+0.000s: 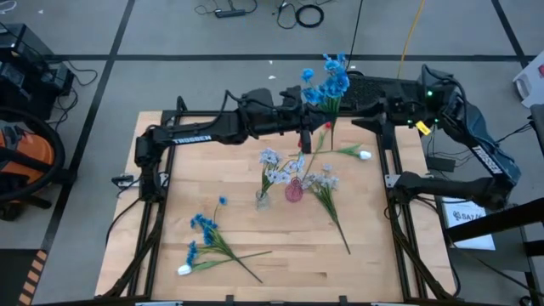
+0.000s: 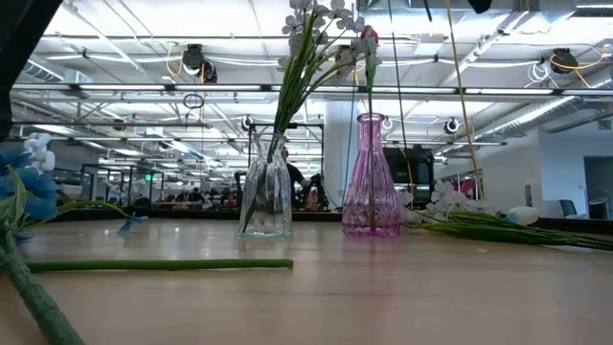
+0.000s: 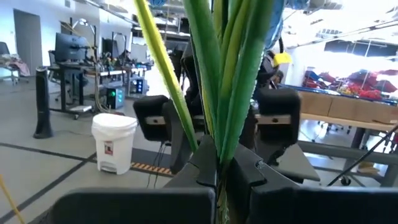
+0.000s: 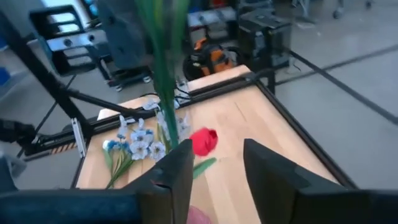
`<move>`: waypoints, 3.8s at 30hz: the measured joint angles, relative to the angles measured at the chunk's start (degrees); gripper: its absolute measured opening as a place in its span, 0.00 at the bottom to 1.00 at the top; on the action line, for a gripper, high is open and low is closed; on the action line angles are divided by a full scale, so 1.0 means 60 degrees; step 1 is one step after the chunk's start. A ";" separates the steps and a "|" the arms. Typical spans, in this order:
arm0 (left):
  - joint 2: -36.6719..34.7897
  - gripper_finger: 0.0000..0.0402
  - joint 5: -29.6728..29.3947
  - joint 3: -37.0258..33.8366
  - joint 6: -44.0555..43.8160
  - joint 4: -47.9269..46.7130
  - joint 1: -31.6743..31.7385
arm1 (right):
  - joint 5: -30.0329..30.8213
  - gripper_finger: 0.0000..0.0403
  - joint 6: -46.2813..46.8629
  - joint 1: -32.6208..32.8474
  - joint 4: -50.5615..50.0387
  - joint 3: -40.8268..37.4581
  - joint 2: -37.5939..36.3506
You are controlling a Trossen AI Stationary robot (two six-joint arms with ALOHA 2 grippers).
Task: Sort flowers into vase by color
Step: Put the top blue flowers into the pink vase
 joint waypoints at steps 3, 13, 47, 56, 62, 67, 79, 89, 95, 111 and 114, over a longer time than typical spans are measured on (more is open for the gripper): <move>0.0026 0.04 -0.0009 0.0000 -0.0025 0.0055 0.0004 | 0.0003 0.36 -0.0276 0.0354 0.0779 -0.0004 0.0305; 0.0015 0.04 -0.0054 0.0000 -0.0256 0.0177 0.0150 | 0.0012 0.35 -0.1248 0.1192 0.1823 -0.0011 0.1041; -0.0503 0.42 -0.0071 0.0004 0.0040 -0.2048 0.0395 | 0.3864 0.01 -0.0985 0.1279 0.0489 -0.0011 0.0032; -0.1591 0.43 -0.0676 0.0002 0.0345 -0.4702 0.0687 | 0.4950 0.01 0.0096 0.1283 -0.0488 -0.0286 -0.1563; -0.2213 0.43 -0.0890 -0.0030 0.1038 -0.6150 0.0923 | 0.4893 0.00 0.1721 0.1342 0.1030 -0.2863 -0.3237; -0.3198 0.43 -0.1192 -0.0853 0.1287 -0.6465 0.1225 | 0.4469 0.00 0.3525 0.1994 0.5326 -0.6196 -0.4545; -0.6569 0.43 -0.2068 -0.6353 -0.0215 -0.5041 0.1515 | 0.6371 0.00 0.3601 0.4562 0.9955 -0.8972 -0.4395; -0.8606 0.43 -0.2660 -0.9326 -0.1775 -0.4808 0.1533 | 0.8321 0.00 0.2480 0.6778 1.0207 -0.8983 -0.3053; -0.8888 0.43 -0.2676 -0.9934 -0.2049 -0.4766 0.1526 | 0.8753 0.00 0.1876 0.7544 1.2125 -0.8994 -0.1584; -0.8881 0.43 -0.2508 -0.9949 -0.2040 -0.4612 0.1526 | 0.8994 0.00 0.0330 0.8038 1.5511 -0.8998 0.1623; -0.8881 0.43 -0.2508 -0.9949 -0.2036 -0.4613 0.1526 | 0.9008 0.00 0.0256 0.8033 1.5576 -0.8998 0.1959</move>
